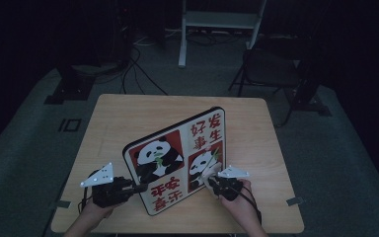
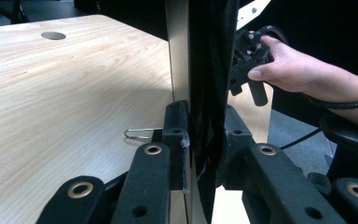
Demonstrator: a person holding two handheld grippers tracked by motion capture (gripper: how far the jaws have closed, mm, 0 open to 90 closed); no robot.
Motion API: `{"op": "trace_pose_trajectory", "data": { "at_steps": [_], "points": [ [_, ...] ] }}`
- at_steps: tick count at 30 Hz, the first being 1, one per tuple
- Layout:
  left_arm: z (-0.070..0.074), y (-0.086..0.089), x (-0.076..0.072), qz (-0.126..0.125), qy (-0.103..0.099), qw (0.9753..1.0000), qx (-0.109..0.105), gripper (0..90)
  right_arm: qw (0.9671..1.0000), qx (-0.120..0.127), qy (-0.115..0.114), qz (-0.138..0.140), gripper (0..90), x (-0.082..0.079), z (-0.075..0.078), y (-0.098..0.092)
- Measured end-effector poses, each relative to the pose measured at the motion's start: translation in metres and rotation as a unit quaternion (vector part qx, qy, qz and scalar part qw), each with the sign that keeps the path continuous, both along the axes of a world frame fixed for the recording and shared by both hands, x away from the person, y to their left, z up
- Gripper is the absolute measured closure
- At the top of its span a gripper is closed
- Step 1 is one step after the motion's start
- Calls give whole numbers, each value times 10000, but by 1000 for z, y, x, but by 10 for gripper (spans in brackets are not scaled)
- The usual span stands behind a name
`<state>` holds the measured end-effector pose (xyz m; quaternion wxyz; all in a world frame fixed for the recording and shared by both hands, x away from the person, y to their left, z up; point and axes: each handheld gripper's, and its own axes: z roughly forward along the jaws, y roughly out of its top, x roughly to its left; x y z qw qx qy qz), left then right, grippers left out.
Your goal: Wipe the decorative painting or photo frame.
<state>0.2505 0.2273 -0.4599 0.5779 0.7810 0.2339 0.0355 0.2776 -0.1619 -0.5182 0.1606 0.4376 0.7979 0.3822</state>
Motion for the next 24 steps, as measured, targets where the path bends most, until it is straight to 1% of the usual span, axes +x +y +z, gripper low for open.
{"op": "trace_pose_trajectory", "data": {
  "at_steps": [7, 13, 16, 19, 21, 24],
  "points": [
    [0, 0, 0, -3, -16, 10000, 29, 773, 9999, -61, 113, -8, 776, 2, -7, 0],
    [0, 0, 0, 8, 1, 10000, -1, 774, 9997, -168, 200, 9, 776, 1, -13, 1],
    [-1, 0, 0, 30, 7, 10000, -25, 776, 9995, -173, 270, 22, 778, 0, -14, 0],
    [-1, -1, 0, 47, -3, 10000, -19, 778, 9996, -89, 250, 39, 779, -2, -8, -1],
    [-1, 0, 1, 40, 7, 10000, -27, 779, 9999, -3, 140, 39, 779, -3, 1, -2],
    [-1, 0, 1, 46, 14, 10000, -37, 780, 9997, 180, -132, 22, 779, -5, 20, -4]
  ]
}}
